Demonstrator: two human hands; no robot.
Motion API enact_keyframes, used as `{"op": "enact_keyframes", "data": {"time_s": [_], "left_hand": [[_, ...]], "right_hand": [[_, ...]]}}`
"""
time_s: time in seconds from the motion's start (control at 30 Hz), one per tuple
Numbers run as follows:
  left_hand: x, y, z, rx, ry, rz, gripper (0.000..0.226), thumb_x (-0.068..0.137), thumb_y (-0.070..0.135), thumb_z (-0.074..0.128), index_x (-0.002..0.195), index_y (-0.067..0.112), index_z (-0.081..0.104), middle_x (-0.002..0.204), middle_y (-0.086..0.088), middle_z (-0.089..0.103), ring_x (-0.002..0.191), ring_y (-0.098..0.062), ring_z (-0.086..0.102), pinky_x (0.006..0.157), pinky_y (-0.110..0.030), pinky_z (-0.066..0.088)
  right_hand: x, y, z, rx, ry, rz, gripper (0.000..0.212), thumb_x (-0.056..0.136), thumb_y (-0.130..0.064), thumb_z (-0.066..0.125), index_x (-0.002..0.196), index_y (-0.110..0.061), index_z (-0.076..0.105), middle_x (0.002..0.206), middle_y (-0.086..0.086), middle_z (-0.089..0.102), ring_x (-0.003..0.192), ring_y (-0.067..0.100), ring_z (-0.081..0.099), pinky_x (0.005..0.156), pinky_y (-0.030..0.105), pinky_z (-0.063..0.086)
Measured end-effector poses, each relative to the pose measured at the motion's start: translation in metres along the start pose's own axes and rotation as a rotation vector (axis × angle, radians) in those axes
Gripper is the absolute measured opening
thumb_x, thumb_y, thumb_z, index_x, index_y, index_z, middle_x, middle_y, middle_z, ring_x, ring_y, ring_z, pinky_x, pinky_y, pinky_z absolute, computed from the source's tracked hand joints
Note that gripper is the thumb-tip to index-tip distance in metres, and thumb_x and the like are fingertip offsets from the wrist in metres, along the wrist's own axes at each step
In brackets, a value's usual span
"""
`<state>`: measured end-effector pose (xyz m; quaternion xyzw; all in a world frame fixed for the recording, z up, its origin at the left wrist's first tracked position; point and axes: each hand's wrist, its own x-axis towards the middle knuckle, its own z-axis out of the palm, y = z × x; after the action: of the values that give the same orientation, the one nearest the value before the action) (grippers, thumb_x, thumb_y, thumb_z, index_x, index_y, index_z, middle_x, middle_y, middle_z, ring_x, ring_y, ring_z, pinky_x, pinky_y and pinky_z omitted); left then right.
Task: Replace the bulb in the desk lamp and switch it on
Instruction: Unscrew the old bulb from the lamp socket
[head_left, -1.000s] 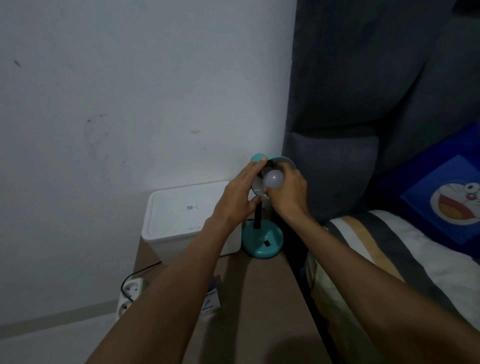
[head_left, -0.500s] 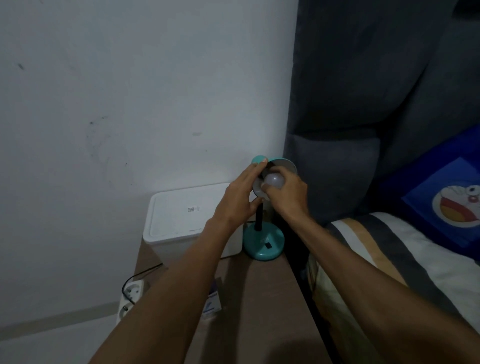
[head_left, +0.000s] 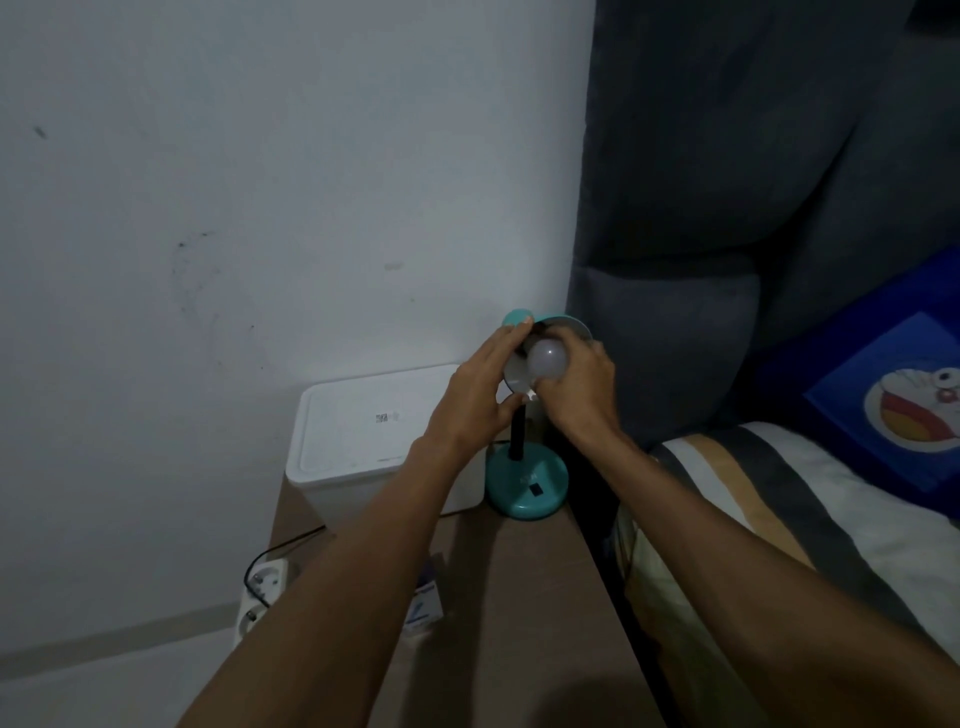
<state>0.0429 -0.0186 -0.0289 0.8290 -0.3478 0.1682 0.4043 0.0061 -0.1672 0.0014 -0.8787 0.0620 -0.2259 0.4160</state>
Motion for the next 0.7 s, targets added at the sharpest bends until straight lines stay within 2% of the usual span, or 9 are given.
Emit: {"op": "enact_keyframes", "data": {"time_s": [0.17, 0.27, 0.33, 0.4, 0.47, 0.5, 0.57, 0.63, 0.7], "left_hand": [[0.001, 0.000, -0.002, 0.007, -0.004, -0.027, 0.087, 0.087, 0.000, 0.080, 0.162, 0.013, 0.036, 0.165, -0.006, 0.042, 0.152, -0.021, 0.042, 0.119, -0.048, 0.045], [0.000, 0.004, -0.003, 0.009, 0.003, -0.040, 0.087, 0.087, -0.002, 0.080, 0.161, 0.012, 0.037, 0.163, -0.006, 0.044, 0.149, -0.019, 0.045, 0.118, -0.047, 0.045], [0.000, 0.007, -0.005, 0.019, -0.004, -0.044, 0.088, 0.086, -0.002, 0.080, 0.162, 0.012, 0.036, 0.164, -0.007, 0.043, 0.149, -0.019, 0.044, 0.119, -0.046, 0.044], [-0.003, 0.014, -0.009, 0.070, -0.053, -0.069, 0.096, 0.087, 0.003, 0.081, 0.165, 0.019, 0.028, 0.171, -0.009, 0.030, 0.155, -0.024, 0.034, 0.126, -0.041, 0.035], [-0.011, 0.023, -0.015, 0.140, -0.097, -0.129, 0.105, 0.088, 0.016, 0.083, 0.168, 0.030, 0.016, 0.176, -0.006, 0.010, 0.162, -0.024, 0.016, 0.121, -0.028, 0.026], [-0.016, 0.026, -0.019, 0.163, -0.097, -0.150, 0.106, 0.089, 0.024, 0.083, 0.168, 0.034, 0.013, 0.177, -0.004, 0.006, 0.163, -0.023, 0.011, 0.118, -0.027, 0.025], [-0.032, 0.033, -0.028, 0.185, -0.074, -0.179, 0.102, 0.089, 0.036, 0.082, 0.166, 0.035, 0.016, 0.176, -0.003, 0.012, 0.163, -0.021, 0.010, 0.122, -0.033, 0.025], [-0.054, 0.039, -0.038, 0.201, -0.029, -0.201, 0.094, 0.089, 0.044, 0.080, 0.165, 0.029, 0.026, 0.173, -0.004, 0.027, 0.161, -0.022, 0.019, 0.126, -0.042, 0.027], [-0.081, 0.042, -0.046, 0.210, 0.029, -0.228, 0.090, 0.088, 0.052, 0.075, 0.163, 0.021, 0.036, 0.168, -0.005, 0.038, 0.158, -0.024, 0.029, 0.126, -0.044, 0.031]], "right_hand": [[-0.005, 0.000, -0.004, -0.041, -0.003, -0.045, 0.046, 0.084, -0.015, 0.076, 0.128, -0.024, 0.064, 0.130, 0.012, 0.052, 0.118, 0.028, 0.055, 0.092, 0.025, 0.044], [-0.012, -0.003, -0.011, -0.019, 0.041, -0.082, 0.055, 0.082, -0.018, 0.076, 0.134, -0.026, 0.059, 0.127, 0.011, 0.058, 0.112, 0.026, 0.059, 0.093, 0.034, 0.052], [-0.018, -0.003, -0.018, -0.025, 0.072, -0.092, 0.054, 0.082, -0.023, 0.077, 0.133, -0.027, 0.059, 0.124, 0.007, 0.063, 0.109, 0.024, 0.060, 0.088, 0.035, 0.053], [-0.024, -0.003, -0.027, -0.057, 0.078, -0.074, 0.050, 0.082, -0.028, 0.076, 0.130, -0.026, 0.062, 0.121, 0.005, 0.065, 0.108, 0.024, 0.057, 0.084, 0.033, 0.051], [-0.030, -0.003, -0.036, -0.040, 0.081, -0.048, 0.049, 0.080, -0.028, 0.077, 0.127, -0.024, 0.063, 0.121, 0.006, 0.066, 0.109, 0.025, 0.058, 0.086, 0.034, 0.050], [-0.034, -0.003, -0.040, -0.021, 0.083, -0.036, 0.049, 0.079, -0.030, 0.077, 0.126, -0.023, 0.063, 0.120, 0.006, 0.067, 0.108, 0.026, 0.060, 0.088, 0.037, 0.053], [-0.043, -0.006, -0.047, 0.010, 0.088, -0.017, 0.050, 0.078, -0.031, 0.077, 0.126, -0.022, 0.064, 0.119, 0.007, 0.067, 0.105, 0.025, 0.063, 0.089, 0.042, 0.055], [-0.055, -0.010, -0.050, 0.020, 0.103, -0.024, 0.049, 0.078, -0.029, 0.078, 0.124, -0.021, 0.066, 0.118, 0.008, 0.066, 0.102, 0.024, 0.063, 0.088, 0.041, 0.055], [-0.071, -0.014, -0.049, 0.030, 0.098, -0.044, 0.047, 0.077, -0.027, 0.078, 0.122, -0.019, 0.068, 0.118, 0.008, 0.066, 0.101, 0.024, 0.064, 0.087, 0.039, 0.055]]}}
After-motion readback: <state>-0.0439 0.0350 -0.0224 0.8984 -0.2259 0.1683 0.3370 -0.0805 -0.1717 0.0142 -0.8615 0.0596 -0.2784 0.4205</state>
